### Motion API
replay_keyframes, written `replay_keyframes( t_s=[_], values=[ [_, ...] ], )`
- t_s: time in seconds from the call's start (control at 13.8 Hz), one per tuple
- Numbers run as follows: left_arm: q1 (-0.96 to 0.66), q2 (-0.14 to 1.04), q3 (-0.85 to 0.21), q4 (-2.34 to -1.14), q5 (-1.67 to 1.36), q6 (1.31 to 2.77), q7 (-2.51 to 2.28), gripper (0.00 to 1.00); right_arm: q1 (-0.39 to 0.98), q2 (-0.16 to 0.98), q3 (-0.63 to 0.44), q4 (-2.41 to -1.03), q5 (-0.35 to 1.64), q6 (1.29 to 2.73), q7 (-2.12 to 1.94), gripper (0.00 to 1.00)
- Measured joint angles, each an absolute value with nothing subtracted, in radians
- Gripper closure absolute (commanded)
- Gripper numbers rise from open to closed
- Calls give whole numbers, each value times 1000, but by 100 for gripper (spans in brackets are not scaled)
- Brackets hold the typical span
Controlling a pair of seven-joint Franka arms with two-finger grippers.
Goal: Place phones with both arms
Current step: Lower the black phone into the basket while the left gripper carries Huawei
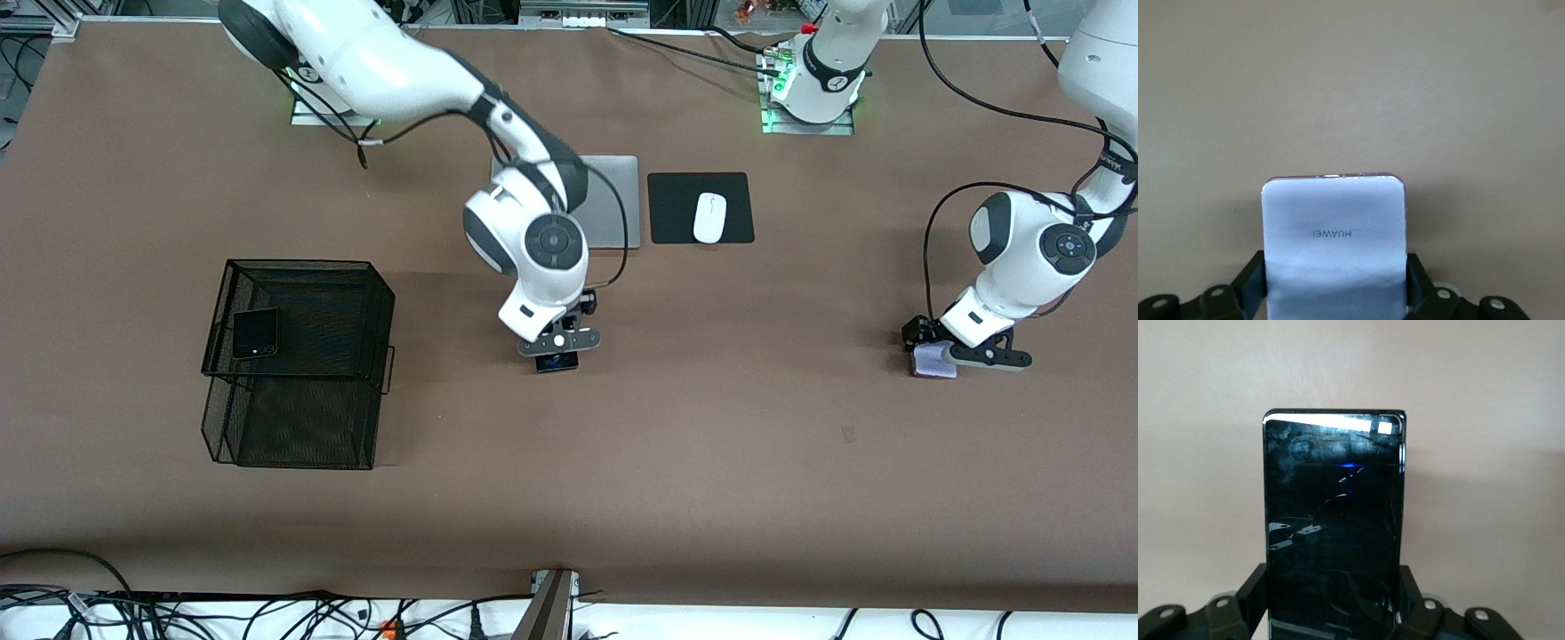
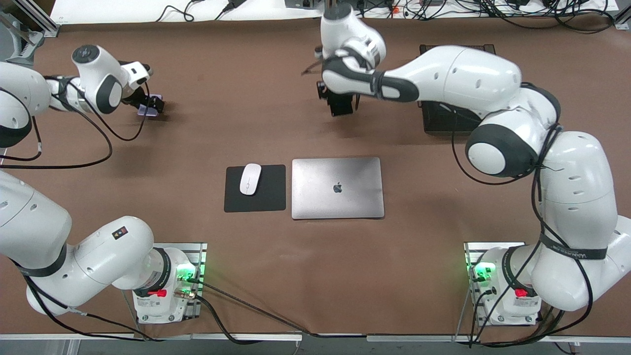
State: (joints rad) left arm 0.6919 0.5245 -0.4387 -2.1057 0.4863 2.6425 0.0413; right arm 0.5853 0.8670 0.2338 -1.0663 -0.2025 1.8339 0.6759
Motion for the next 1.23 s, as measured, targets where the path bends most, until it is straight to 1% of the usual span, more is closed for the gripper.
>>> replay_keyframes(
  t_s=[0.07, 0.22, 0.36, 0.51, 0.65, 0.79, 1.01, 1.16, 1.23],
  values=[
    [694, 512, -478, -2071, 486, 2555, 41, 67, 573, 835, 242, -1037, -202, 1772, 676, 100],
    [694, 493, -573, -1963, 479, 2328, 39, 68, 521, 759, 248, -1012, -197, 1672, 670, 100],
    [683, 487, -662, -1849, 419, 2132, 38, 68, 435, 688, 239, -1013, -146, 1572, 607, 100],
    [618, 487, -700, -1756, 333, 2013, 37, 68, 354, 632, 178, -1026, -81, 1498, 493, 100],
    [510, 489, -703, -1696, 256, 1968, -7, 68, 318, 573, 71, -1089, -30, 1484, 362, 100],
    [393, 511, -704, -1654, 197, 1964, -92, 67, 313, 501, -38, -1211, 3, 1536, 240, 100],
    [211, 592, -701, -1589, 187, 1973, -239, 66, 311, 391, -138, -1488, 25, 1740, 120, 100],
    [80, 658, -680, -1558, 187, 2049, -341, 65, 312, 341, -150, -1667, 35, 1863, 105, 100],
    [11, 687, -651, -1549, 187, 2108, -402, 65, 315, 326, -149, -1742, 36, 1916, 105, 100]
  ],
)
